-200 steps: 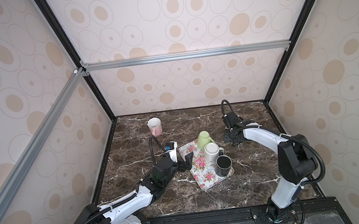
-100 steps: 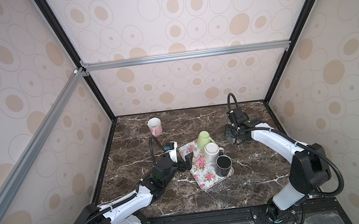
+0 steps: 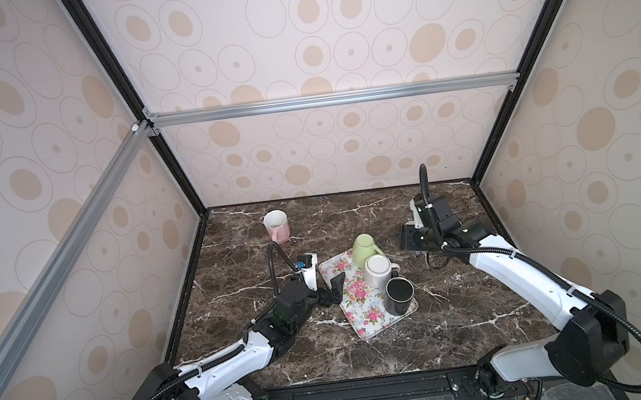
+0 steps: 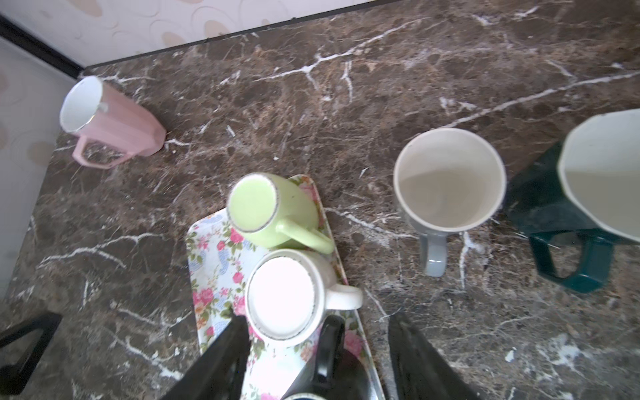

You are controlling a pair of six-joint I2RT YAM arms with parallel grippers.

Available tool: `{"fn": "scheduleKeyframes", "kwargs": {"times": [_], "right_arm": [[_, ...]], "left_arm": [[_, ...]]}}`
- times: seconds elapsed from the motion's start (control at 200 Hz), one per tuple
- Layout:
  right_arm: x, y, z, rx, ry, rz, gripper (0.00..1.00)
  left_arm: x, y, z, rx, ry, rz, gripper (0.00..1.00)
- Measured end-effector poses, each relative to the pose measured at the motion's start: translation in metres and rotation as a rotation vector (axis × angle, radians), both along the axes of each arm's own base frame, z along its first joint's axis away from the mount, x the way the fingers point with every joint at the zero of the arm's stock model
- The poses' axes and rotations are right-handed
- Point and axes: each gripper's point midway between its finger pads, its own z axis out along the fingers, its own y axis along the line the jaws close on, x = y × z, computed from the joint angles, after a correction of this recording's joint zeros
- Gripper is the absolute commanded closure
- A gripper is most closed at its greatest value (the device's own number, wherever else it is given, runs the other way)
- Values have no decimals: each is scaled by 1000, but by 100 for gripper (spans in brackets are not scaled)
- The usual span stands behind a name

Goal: Turn the mug right side up
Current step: 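Lower the grey mug onto the table and open the right gripper, then move the right gripper over the upside-down light-green mug on the tray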

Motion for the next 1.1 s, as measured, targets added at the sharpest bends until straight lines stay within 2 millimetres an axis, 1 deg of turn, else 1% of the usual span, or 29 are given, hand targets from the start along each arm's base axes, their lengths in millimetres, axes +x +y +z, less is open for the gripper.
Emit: {"fn": "scheduleKeyframes", "kwargs": {"times": [0.065,0.13,0.27,0.355,0.49,0.6,0.685,0.76,0.81,0.945,1.1], "right_arm": [[-7,9,-4,7,28,36,34],[-14,13,-5,6,63,59,34],[-23,20,7,22,99,104,33],[-29,22,13,26,105,133,33],[-43,18,14,28,116,156,33],[-63,10,4,37,117,158,33],[-78,1,-12,35,132,147,33],[-87,-7,-25,20,150,133,33],[-89,-10,-28,8,153,126,33],[-82,-11,-25,-12,126,126,33],[-62,-1,-25,-24,119,136,33]], "left_arm": [[-1,-1,1,0,-19,-14,2],[-4,-2,1,-3,-40,-32,2],[-11,-3,-5,11,-61,-69,2],[-12,-6,0,8,-84,-94,2],[-14,-10,7,-1,-112,-116,2],[-15,-8,16,-12,-135,-115,2],[-17,-6,27,-24,-167,-111,2],[-17,-1,34,-27,-193,-94,2],[-17,3,36,-27,-201,-78,2],[-16,4,36,-23,-202,-72,2],[-17,3,35,-26,-200,-80,2]]}}
